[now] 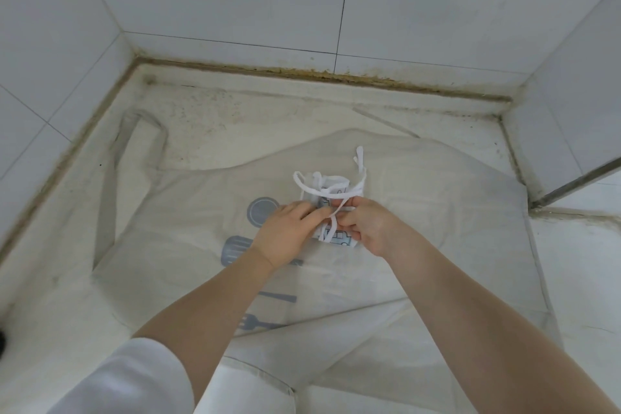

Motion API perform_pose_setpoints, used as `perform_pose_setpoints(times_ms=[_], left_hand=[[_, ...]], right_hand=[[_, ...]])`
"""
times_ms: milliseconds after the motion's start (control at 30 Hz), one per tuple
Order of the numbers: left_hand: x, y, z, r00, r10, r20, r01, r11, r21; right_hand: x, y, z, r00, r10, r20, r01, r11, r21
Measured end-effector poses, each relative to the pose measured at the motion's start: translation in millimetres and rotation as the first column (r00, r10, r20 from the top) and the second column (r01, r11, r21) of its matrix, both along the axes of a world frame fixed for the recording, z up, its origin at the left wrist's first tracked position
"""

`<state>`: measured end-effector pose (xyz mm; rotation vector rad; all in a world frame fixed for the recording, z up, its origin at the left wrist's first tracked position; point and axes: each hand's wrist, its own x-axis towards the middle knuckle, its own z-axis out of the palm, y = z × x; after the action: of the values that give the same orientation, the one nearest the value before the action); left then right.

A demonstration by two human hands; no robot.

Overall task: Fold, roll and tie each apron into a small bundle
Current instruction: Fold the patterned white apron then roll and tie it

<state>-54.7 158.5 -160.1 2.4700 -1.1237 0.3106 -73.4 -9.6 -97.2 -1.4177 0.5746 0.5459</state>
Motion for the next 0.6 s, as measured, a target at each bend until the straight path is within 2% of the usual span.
perform_pose_setpoints(times_ms=[100,167,267,367,500,600], left_hand=[[-6.6,-0.6,3.7,0.987,0.006,-0.161,-0.027,0.991,-0.129],[-8.6,-5.5,9.7,0.977,0.054,-0.205,-0.091,0.980,-0.176],[-7.0,-13.1,13.6,0.959,0.141,-0.244,-0.180,0.973,-0.147],[-3.5,-14.3,15.6,0.897,0.222,-0.382,-0.274,0.958,-0.088],[-1.8,-15.1,20.9,0.829,0.242,-0.504,-0.340,0.934,-0.112],[-2.4,-15.1,21.0,0.829,0.237,-0.507,-0.333,0.937,-0.108]], right_hand=[[-1.2,-5.0,-1.2,1.000,0.018,-0.019,-0.018,1.000,-0.024],[-3.0,-5.7,-1.8,0.999,0.022,-0.026,-0.023,1.000,-0.017],[-4.8,-6.8,-2.0,1.000,0.001,-0.024,0.000,0.999,0.050],[-6.1,-6.2,0.0,0.999,-0.035,-0.003,0.035,0.994,0.101],[-8.1,-4.1,-4.5,0.995,-0.069,0.067,0.063,0.995,0.078],[-9.2,-6.7,-2.8,0.996,-0.026,0.087,0.021,0.998,0.057]])
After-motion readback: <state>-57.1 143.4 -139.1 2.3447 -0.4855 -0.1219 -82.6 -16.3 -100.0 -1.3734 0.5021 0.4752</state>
